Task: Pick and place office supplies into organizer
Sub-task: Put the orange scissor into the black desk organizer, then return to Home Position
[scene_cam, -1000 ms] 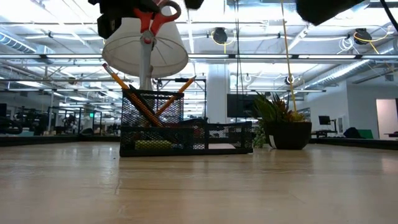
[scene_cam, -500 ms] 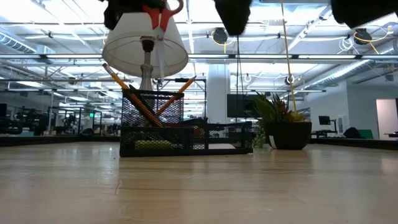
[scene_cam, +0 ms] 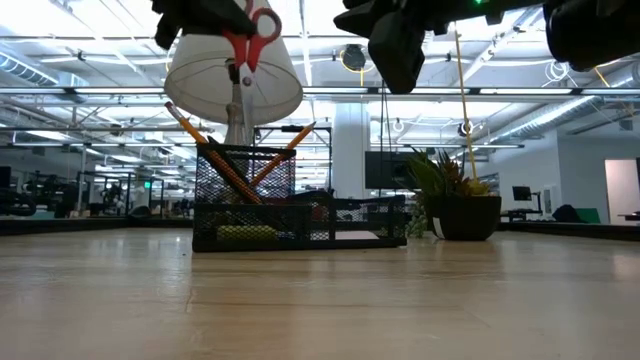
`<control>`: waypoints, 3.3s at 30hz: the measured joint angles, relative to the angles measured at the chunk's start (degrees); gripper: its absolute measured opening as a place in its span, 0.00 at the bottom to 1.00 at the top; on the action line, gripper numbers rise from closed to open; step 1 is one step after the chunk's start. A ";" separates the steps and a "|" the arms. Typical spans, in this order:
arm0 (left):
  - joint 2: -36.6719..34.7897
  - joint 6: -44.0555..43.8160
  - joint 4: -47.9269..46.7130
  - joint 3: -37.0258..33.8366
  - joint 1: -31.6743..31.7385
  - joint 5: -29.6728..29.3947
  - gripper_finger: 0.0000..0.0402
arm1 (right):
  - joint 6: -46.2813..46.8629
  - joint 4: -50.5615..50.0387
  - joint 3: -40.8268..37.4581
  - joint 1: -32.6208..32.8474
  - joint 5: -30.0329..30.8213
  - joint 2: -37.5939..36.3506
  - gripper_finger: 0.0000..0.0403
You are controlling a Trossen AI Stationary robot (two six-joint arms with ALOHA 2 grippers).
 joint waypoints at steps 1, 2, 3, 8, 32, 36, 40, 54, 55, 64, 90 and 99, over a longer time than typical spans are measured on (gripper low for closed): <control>0.22 -0.48 -0.45 0.00 0.16 0.02 0.11 | 0.04 0.00 0.00 0.04 -0.02 0.00 0.29; 0.68 -0.69 -0.51 0.00 0.35 0.38 0.12 | 0.22 -0.01 0.00 0.04 -0.03 0.00 0.29; 1.20 -0.78 -0.48 0.00 0.55 1.68 0.11 | 0.43 0.00 0.00 0.04 -0.02 0.00 0.29; 4.39 -0.60 -0.33 0.00 0.63 3.10 0.09 | 1.49 0.03 0.00 0.00 -0.02 0.00 0.29; 17.23 -8.96 0.03 0.05 2.71 6.91 0.41 | 3.23 0.00 -0.02 0.02 0.24 0.00 0.29; 13.47 -4.51 -0.71 -0.22 2.02 12.77 0.52 | 3.27 -0.02 -0.04 0.02 0.20 0.00 0.29; 5.75 0.91 1.37 0.00 -1.36 12.93 0.59 | 4.77 -0.02 -0.04 0.02 0.09 0.00 0.29; -14.89 20.72 0.42 0.00 -22.97 6.68 0.62 | 36.22 -12.07 -2.94 4.59 -0.95 -0.24 0.29; -15.08 20.72 -0.59 0.00 -24.45 4.17 0.62 | 43.05 -14.63 -3.47 5.48 -3.33 -0.24 0.29; -14.63 15.15 4.15 -10.20 -30.95 -5.55 0.62 | 85.00 -20.27 -3.58 4.61 -51.84 -0.22 0.29; -40.55 24.73 27.14 -37.73 -33.53 -2.10 0.62 | 96.72 -27.88 -33.41 -8.44 -60.91 -40.87 0.29; -50.17 22.62 14.96 -37.73 -33.52 -7.01 0.62 | 94.86 -31.47 -42.42 -9.12 -49.05 -58.25 0.29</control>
